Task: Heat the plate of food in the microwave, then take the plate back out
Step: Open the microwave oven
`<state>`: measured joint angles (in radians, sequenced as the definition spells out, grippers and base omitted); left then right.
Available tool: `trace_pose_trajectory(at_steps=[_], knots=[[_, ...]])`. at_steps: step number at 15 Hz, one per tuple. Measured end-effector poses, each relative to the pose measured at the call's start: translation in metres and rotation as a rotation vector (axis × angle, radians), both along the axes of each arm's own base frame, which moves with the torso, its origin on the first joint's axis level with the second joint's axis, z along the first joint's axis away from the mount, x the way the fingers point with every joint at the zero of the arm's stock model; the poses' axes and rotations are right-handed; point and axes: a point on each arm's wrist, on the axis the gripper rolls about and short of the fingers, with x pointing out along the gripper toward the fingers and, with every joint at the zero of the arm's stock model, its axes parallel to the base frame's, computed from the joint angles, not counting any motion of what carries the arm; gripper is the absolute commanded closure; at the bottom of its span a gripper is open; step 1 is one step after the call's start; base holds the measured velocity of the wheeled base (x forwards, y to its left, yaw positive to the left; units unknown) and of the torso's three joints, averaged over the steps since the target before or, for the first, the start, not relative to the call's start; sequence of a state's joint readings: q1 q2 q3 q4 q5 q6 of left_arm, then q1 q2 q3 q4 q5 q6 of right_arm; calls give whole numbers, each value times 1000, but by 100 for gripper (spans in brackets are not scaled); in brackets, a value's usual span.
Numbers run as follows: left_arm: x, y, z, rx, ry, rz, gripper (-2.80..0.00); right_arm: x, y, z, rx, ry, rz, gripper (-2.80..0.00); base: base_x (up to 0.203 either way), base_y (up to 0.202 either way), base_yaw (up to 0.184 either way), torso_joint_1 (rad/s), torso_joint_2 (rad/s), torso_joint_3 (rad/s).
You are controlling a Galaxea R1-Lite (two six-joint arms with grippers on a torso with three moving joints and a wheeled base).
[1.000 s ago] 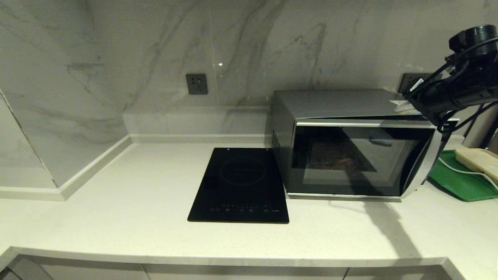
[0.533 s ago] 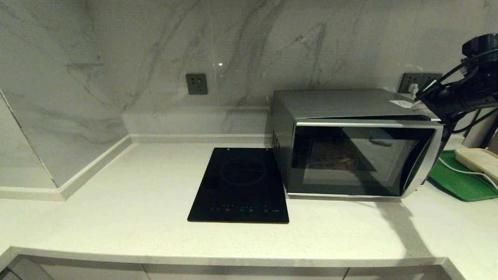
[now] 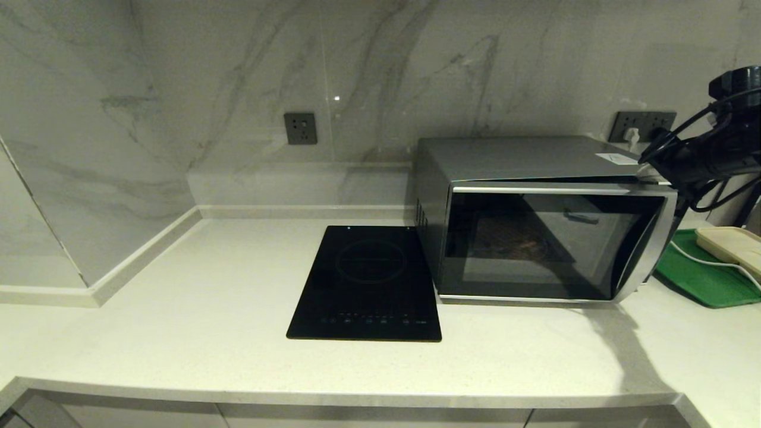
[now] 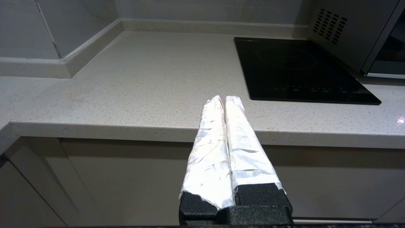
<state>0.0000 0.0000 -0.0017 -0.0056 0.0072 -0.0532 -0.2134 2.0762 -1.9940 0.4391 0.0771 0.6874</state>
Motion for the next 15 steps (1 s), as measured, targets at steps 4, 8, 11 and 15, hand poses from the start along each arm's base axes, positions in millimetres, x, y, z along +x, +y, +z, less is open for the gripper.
trace_pose_trajectory(at_steps=[4,8,11,15], knots=[[0,0,0,0,0,0,0,-1,-4,-1,2,7,-9,0,0,0,0,0,0,0],[0,0,0,0,0,1,0,-12,-5,0,23,72,-11,0,0,0,0,0,0,0],[0,0,0,0,0,0,0,-22,-5,4,33,104,-15,0,0,0,0,0,0,0],[0,0,0,0,0,0,0,-41,-2,17,42,120,10,0,0,0,0,0,0,0]])
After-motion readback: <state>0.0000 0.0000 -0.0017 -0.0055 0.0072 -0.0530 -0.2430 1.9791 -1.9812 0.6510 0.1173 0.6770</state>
